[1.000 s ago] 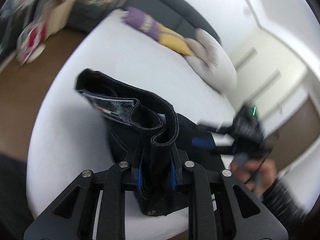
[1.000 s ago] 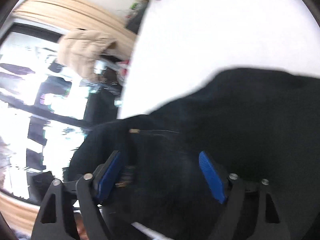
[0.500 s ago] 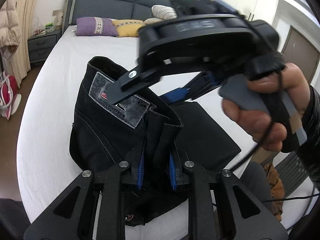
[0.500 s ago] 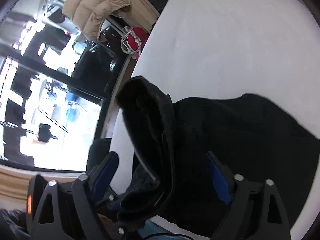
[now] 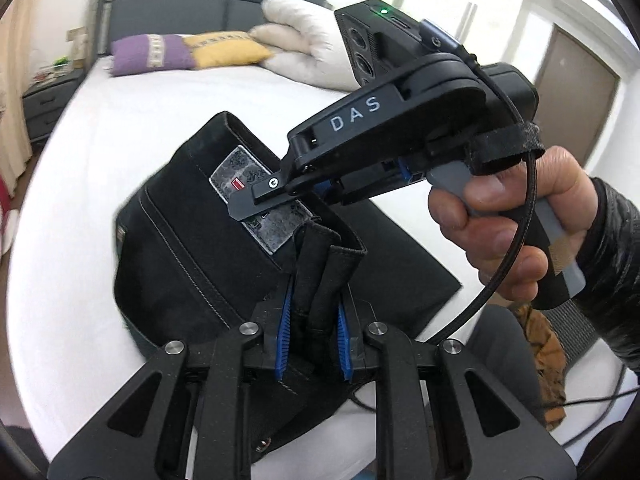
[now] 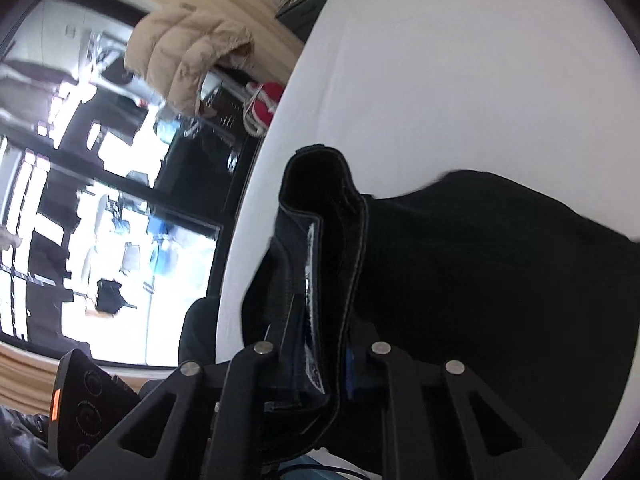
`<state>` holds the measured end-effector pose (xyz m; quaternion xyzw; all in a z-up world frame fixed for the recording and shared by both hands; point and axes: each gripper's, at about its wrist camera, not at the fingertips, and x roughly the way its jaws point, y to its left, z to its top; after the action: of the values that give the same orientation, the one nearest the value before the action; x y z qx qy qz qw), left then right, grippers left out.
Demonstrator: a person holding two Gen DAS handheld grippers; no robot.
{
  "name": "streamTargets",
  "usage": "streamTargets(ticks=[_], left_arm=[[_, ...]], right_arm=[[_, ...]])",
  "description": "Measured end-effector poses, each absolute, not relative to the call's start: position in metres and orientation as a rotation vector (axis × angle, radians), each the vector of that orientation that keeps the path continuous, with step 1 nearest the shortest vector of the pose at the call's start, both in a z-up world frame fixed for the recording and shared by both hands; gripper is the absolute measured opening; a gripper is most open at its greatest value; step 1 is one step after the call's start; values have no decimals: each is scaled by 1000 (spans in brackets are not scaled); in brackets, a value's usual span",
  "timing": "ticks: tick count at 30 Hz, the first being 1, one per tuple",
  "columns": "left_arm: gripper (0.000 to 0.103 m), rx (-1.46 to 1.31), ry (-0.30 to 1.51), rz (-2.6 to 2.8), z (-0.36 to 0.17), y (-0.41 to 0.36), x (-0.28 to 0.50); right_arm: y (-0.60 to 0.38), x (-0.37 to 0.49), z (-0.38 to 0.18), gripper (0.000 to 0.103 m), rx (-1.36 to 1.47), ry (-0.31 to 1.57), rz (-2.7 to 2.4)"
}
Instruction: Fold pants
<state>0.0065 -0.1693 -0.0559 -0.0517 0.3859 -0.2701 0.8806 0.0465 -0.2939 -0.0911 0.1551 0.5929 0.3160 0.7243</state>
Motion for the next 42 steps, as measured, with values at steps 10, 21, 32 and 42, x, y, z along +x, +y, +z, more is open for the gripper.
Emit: streamTargets(ticks=[10,21,32,42], left_arm=[[17,-18,891,-720,-77,-282,47],[17,54,966,-779,-107,-363,79],[17,77,984,-783,-119,-374,77],[23,-30,990,-830,-86,-337,77]], right_arm=[[-407,45,-124,16,541,1287,581],[-471,52,-156,16,619,1301,538],[-502,37,-185,16,697,1286,510],[-524,31,-197,22,840,1229,495]])
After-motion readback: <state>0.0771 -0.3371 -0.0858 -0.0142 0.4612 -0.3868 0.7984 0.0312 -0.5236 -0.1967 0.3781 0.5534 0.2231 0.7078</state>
